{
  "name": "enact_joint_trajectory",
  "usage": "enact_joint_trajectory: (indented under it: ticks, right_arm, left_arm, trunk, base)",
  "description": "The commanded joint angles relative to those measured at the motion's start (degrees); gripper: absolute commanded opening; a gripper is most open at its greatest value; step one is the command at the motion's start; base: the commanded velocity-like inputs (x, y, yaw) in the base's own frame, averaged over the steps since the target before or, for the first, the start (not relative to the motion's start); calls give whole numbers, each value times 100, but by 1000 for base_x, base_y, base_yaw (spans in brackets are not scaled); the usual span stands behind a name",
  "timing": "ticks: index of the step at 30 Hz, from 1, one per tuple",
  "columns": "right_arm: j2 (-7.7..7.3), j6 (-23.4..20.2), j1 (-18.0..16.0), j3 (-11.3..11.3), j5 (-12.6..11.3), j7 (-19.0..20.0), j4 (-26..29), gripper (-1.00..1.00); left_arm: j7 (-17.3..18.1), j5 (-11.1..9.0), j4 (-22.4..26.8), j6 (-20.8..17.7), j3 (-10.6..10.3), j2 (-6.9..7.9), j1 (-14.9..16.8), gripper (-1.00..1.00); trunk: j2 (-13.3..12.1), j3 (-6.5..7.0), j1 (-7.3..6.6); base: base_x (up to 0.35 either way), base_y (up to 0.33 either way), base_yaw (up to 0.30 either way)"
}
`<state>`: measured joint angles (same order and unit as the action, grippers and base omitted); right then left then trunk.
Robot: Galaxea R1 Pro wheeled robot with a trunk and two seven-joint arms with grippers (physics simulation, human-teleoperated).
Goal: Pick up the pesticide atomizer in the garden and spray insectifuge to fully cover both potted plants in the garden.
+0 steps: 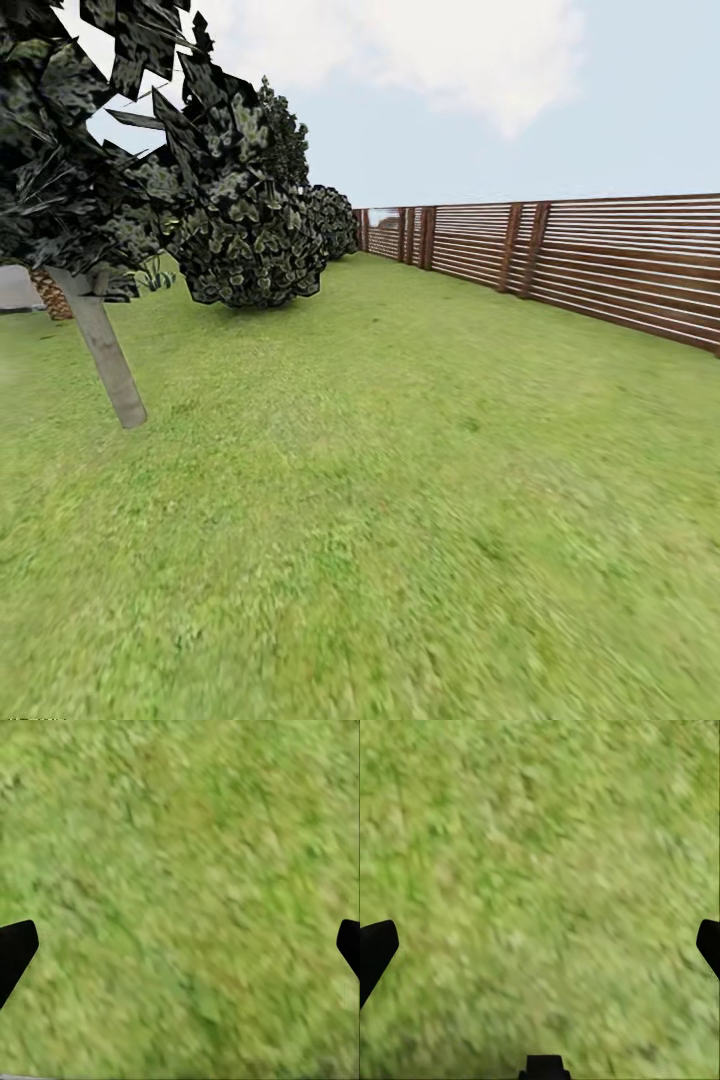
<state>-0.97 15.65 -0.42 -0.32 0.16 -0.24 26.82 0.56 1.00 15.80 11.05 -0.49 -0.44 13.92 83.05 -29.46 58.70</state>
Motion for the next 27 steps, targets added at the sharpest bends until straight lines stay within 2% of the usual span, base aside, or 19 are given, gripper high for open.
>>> enact_joint_trajectory:
  ticks: [1, 7, 20, 27]
  right_arm:
    - [0, 17, -2, -3, 2, -2, -2, 100]
    - [0, 17, -2, -3, 2, -2, -2, 100]
    - [0, 8, -2, -3, 2, -2, 14, 100]
    - [0, 9, -2, -3, 2, -2, 22, 100]
  left_arm:
    - [6, 12, -7, 20, -4, 0, 5, 100]
    - [6, 14, -7, 19, -4, 0, 4, 100]
    - [6, 6, -5, 20, -4, 0, 5, 100]
    - [6, 6, -7, 20, -4, 0, 5, 100]
  trunk:
    - [2, -6, 3]
    - [2, -6, 3]
    - [2, -6, 3]
    - [2, -6, 3]
  base:
    - [268, 0, 276]
    - [171, 0, 276]
    - [12, 0, 276]
    - [243, 0, 276]
